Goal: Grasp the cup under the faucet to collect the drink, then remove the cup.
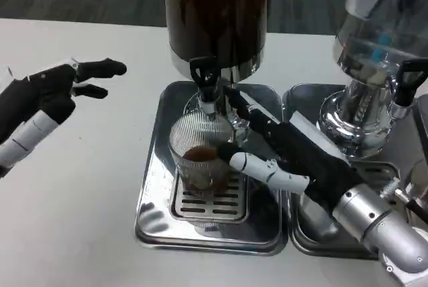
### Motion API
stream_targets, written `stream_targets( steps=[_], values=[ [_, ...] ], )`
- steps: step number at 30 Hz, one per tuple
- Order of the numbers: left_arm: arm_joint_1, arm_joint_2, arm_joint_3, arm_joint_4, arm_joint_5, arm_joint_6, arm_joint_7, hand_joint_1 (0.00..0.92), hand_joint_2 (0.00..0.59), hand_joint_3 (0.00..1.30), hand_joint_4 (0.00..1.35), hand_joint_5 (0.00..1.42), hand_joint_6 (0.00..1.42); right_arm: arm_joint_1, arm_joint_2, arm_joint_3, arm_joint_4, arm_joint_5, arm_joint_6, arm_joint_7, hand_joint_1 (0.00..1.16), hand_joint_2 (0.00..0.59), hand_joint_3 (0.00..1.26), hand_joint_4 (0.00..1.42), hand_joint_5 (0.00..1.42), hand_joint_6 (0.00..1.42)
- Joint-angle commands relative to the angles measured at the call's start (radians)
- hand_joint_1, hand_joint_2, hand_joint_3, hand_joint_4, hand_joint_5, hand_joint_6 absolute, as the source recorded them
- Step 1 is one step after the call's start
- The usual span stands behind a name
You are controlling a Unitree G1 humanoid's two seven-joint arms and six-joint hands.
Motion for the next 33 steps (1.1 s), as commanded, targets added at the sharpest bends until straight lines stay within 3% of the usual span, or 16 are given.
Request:
stream_targets(
  steps=[1,17,33],
  values=[
    [0.013,0.021,0.007,0.026,0.025,-0.037,0.019,0.0,0.107,0.33,0.22,0.18,0.31,0.008,-0.007,-0.006,-0.017,0.013,0.011,0.009,0.3,0.184,0.0,0.0,0.0,0.0],
    [0.08,0.059,-0.007,0.123,0.123,-0.149,0.092,0.0,0.093,0.28,0.14,0.13,0.29,0.011,-0.014,-0.006,-0.025,0.017,0.013,0.015,0.3,0.184,0.0,0.0,0.0,0.0],
    [0.128,0.058,-0.013,0.129,0.112,-0.16,0.087,0.0,0.083,0.27,0.12,0.1,0.26,-0.002,-0.02,0.018,0.029,-0.005,0.003,0.009,0.31,0.178,0.0,0.0,0.0,0.0]
  ],
)
